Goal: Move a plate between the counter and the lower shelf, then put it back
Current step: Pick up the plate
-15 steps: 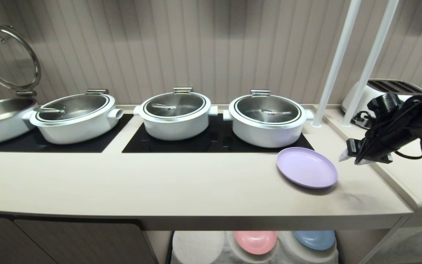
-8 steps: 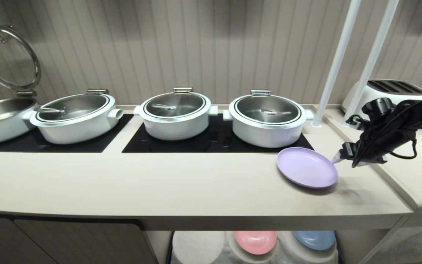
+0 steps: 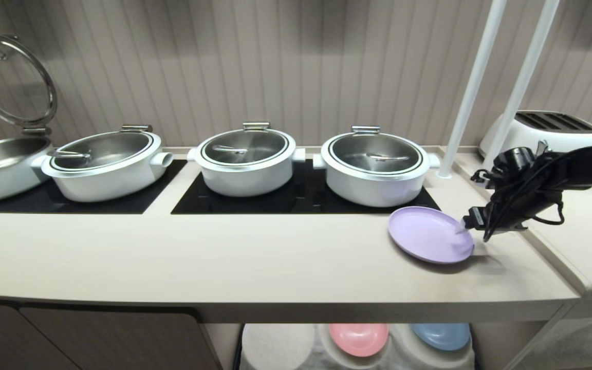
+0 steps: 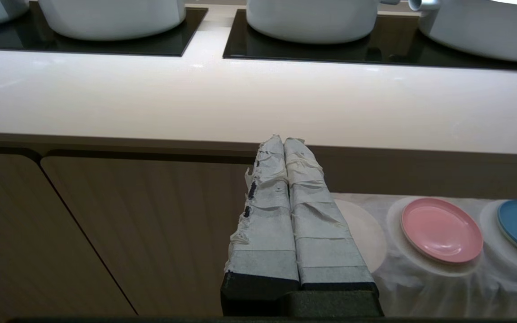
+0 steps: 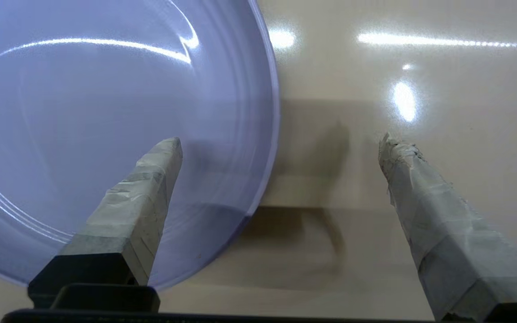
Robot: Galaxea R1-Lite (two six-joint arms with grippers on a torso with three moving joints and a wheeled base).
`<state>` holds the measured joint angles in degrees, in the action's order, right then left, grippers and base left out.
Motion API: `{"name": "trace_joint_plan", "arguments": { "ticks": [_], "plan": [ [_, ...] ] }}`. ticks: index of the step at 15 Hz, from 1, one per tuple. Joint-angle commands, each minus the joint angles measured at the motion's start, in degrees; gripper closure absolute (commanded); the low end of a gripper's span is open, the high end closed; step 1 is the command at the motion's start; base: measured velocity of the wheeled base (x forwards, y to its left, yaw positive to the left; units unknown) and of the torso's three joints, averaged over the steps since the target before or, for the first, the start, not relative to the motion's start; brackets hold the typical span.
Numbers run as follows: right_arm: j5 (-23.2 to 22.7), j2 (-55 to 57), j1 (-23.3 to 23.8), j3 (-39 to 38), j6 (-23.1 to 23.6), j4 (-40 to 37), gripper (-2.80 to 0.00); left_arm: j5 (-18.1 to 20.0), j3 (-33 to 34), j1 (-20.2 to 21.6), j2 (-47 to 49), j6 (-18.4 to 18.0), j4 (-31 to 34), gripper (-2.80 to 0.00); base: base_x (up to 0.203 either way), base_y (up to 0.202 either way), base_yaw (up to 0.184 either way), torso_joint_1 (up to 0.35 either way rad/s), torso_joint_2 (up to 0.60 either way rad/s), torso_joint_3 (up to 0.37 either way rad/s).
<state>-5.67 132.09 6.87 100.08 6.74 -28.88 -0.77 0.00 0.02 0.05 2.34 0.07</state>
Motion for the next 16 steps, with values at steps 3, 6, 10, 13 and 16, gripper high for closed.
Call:
{"name": "trace_joint_plan", "arguments": {
  "ticks": [3,6,10,13,16],
  "plan": [
    [0.0,2.0,-0.6,1.4,0.0,0.2,-2.8,0.0,0.0,0.1,0.0,0.0,0.0,0.0,0.0,0.0,0.0,0.0,0.0,0.0],
    [0.0,2.9,-0.7,3.4,0.0,0.0,-2.8,0.0,0.0,0.0,0.0,0.0,0.0,0.0,0.0,0.0,0.0,0.0,0.0,0.0],
    [0.0,3.3,-0.7,3.5,0.1,-0.2,-2.8,0.0,0.0,0.0,0.0,0.0,0.0,0.0,0.0,0.0,0.0,0.0,0.0,0.0],
    [0.0,3.9,-0.6,3.3,0.0,-0.2,-2.8,0.0,0.0,0.0,0.0,0.0,0.0,0.0,0.0,0.0,0.0,0.0,0.0,0.0],
    [0.0,4.1,-0.6,3.3,-0.2,-0.2,-2.8,0.0,0.0,0.1,0.0,0.0,0.0,0.0,0.0,0.0,0.0,0.0,0.0,0.0]
  ]
}}
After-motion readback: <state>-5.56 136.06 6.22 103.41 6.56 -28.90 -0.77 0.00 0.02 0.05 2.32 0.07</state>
